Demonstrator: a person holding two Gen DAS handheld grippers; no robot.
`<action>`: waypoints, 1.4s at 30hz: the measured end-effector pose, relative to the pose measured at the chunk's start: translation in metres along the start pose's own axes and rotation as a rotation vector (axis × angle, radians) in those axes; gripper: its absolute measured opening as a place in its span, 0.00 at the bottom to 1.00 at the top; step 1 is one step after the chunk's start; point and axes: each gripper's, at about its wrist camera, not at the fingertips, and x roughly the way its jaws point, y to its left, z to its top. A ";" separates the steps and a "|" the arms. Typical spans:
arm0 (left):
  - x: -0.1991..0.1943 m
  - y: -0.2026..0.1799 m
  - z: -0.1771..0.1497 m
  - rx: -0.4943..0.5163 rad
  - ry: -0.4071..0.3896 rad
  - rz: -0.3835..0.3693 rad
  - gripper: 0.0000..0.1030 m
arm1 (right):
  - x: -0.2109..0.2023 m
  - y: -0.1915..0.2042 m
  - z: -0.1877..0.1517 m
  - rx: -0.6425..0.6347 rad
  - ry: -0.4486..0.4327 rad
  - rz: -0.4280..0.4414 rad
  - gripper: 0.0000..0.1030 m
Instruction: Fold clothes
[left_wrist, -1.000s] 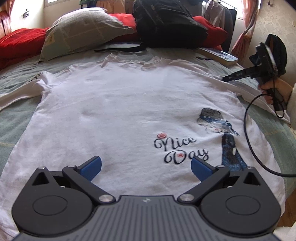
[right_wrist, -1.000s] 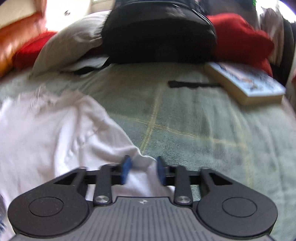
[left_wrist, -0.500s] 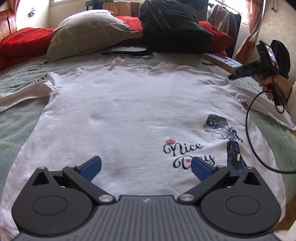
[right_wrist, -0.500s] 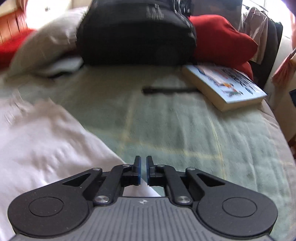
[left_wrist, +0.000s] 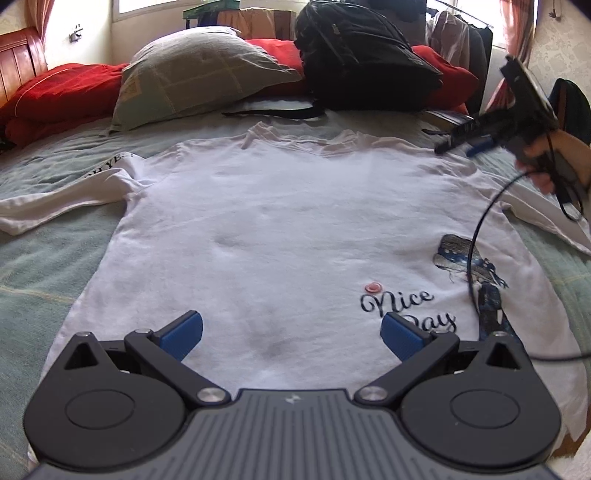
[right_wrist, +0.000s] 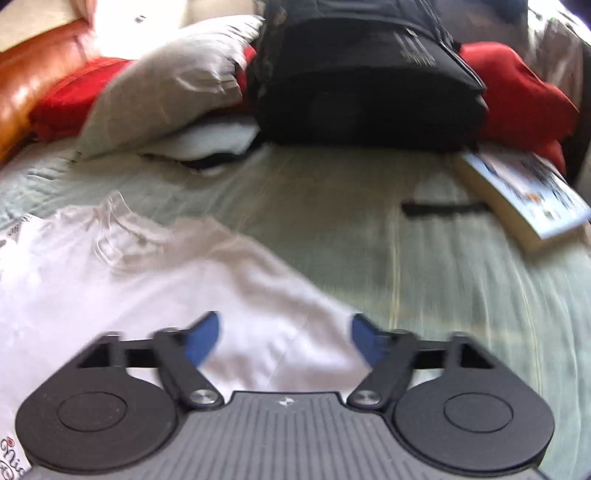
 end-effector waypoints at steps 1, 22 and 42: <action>0.002 0.001 0.000 -0.001 0.001 -0.004 0.99 | 0.007 0.004 -0.004 0.012 0.032 -0.029 0.85; 0.006 0.017 -0.007 -0.031 0.006 0.021 0.99 | 0.015 0.033 -0.002 0.179 0.124 0.133 1.00; 0.008 0.044 -0.022 -0.036 0.001 0.054 0.99 | 0.078 0.065 0.037 0.086 0.069 -0.139 1.00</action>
